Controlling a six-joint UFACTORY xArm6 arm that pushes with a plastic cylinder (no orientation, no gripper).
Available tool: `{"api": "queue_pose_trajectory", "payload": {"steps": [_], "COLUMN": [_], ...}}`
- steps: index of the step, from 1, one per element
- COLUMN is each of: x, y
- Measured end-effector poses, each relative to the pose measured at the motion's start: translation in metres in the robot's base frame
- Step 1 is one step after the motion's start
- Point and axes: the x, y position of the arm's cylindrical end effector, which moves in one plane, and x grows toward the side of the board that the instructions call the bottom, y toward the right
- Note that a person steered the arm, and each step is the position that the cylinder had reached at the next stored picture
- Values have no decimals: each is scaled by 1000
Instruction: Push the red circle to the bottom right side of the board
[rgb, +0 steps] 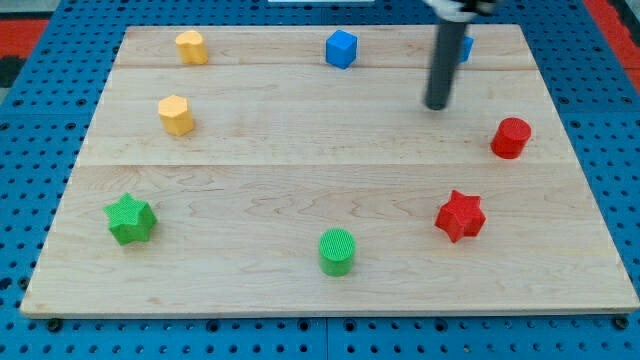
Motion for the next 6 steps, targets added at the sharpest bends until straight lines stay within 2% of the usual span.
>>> {"api": "queue_pose_trajectory", "payload": {"steps": [1, 2, 3, 4, 5, 6], "x": [42, 50, 83, 71, 20, 65], "y": [95, 90, 148, 114, 35, 104]}}
